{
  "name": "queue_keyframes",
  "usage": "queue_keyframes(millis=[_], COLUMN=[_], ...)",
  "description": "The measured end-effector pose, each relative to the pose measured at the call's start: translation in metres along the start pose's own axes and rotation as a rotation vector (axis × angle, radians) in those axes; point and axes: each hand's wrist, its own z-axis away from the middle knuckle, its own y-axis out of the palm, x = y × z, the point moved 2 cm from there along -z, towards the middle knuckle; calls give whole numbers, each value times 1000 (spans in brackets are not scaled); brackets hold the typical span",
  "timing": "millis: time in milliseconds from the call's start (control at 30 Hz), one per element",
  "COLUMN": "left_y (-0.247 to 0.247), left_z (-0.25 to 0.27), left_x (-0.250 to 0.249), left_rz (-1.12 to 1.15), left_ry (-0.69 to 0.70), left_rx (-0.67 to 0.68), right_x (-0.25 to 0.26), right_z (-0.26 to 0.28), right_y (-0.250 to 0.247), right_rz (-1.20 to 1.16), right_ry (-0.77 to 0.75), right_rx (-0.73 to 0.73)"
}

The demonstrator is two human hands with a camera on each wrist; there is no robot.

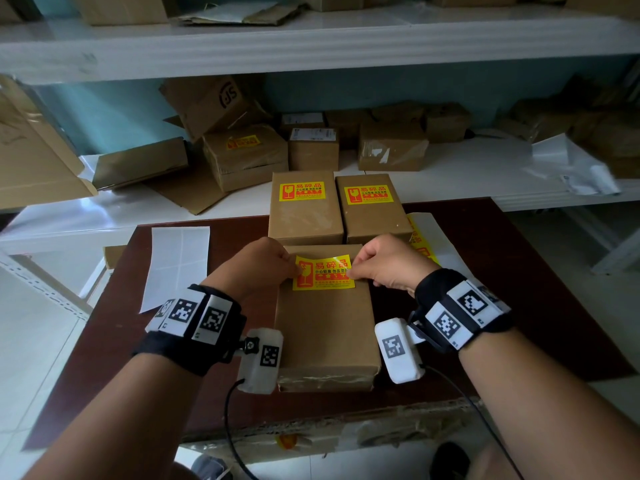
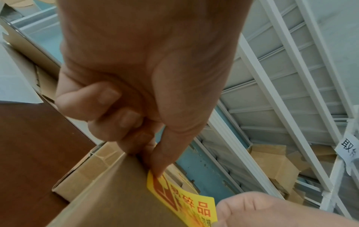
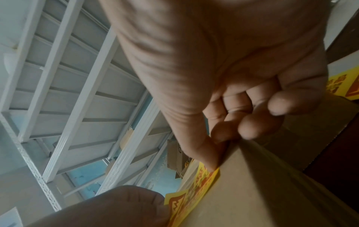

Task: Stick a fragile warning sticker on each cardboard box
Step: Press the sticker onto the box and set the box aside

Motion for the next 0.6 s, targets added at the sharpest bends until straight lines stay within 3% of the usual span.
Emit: queue_keyframes(millis=[600], left_y=[-4], left_z=[0], left_x=[4], left_rz=[-135], left_ry=[-12], left_rx=[-19], right_x=[-5], right_z=[-4], right_y=[1], right_rz=[36], right_ry=[-28], right_rx=[-47])
